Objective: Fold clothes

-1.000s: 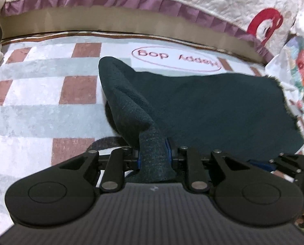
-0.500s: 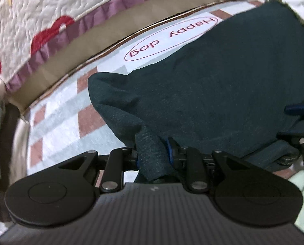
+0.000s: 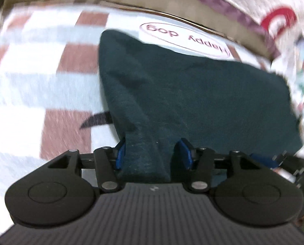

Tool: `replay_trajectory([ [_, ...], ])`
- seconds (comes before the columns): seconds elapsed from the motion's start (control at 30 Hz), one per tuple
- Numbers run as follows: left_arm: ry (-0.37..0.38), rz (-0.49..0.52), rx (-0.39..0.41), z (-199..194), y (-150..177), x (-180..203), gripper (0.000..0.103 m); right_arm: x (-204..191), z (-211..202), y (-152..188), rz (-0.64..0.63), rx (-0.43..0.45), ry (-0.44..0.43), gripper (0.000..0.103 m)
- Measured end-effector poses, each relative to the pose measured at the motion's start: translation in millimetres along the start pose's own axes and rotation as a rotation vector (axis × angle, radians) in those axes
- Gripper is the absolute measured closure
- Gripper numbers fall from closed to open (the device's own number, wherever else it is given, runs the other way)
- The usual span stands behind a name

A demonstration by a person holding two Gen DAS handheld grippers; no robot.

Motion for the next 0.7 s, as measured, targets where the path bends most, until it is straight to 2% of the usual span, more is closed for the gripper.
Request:
replay_trajectory([
  [0.07,0.049,-0.092,0.000,7.7,1.8,-12.2,0.031,-3.4,2.0,1.9,-0.020,0.002,0.009,0.062],
  [0.13,0.064,-0.173,-0.019,16.9,4.4,-23.1,0.031,-5.3,2.1,3.3,-0.032,0.009,0.017,0.062],
  [0.17,0.072,-0.194,-0.018,17.4,4.5,-26.1,0.032,-6.0,1.8,4.0,-0.036,0.014,0.021,0.062],
  [0.23,0.079,-0.204,-0.001,15.0,5.3,-27.2,0.051,-7.8,0.9,5.3,-0.045,0.019,0.033,0.061],
  [0.27,0.060,-0.185,0.009,14.3,6.0,-24.5,0.076,-9.1,0.5,5.7,-0.049,0.019,0.040,0.061],
  [0.37,0.018,-0.137,0.045,8.6,7.3,-15.1,0.087,-17.1,5.2,1.7,-0.116,-0.023,0.052,0.061],
  [0.47,-0.025,-0.040,0.097,-0.8,4.6,3.2,0.090,-22.4,13.7,-6.8,-0.191,-0.085,0.054,0.060],
  [0.57,-0.061,0.045,0.148,-10.5,3.7,20.7,0.092,-23.2,20.2,-10.9,-0.202,-0.119,0.060,0.059],
  [0.7,-0.047,0.119,0.212,-23.2,0.0,35.8,0.093,-24.3,21.0,-8.5,-0.199,-0.116,0.071,0.058],
])
Point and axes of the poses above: each gripper's, at about its wrist camera, not at the fingertips, and z roughly the way its jaws point, x to its right, y to its underside, the point moved 2 cm from there along z, roughly the way its jaws point, and after that the axes turned 9 degrees about x, right-handed, at the moved point
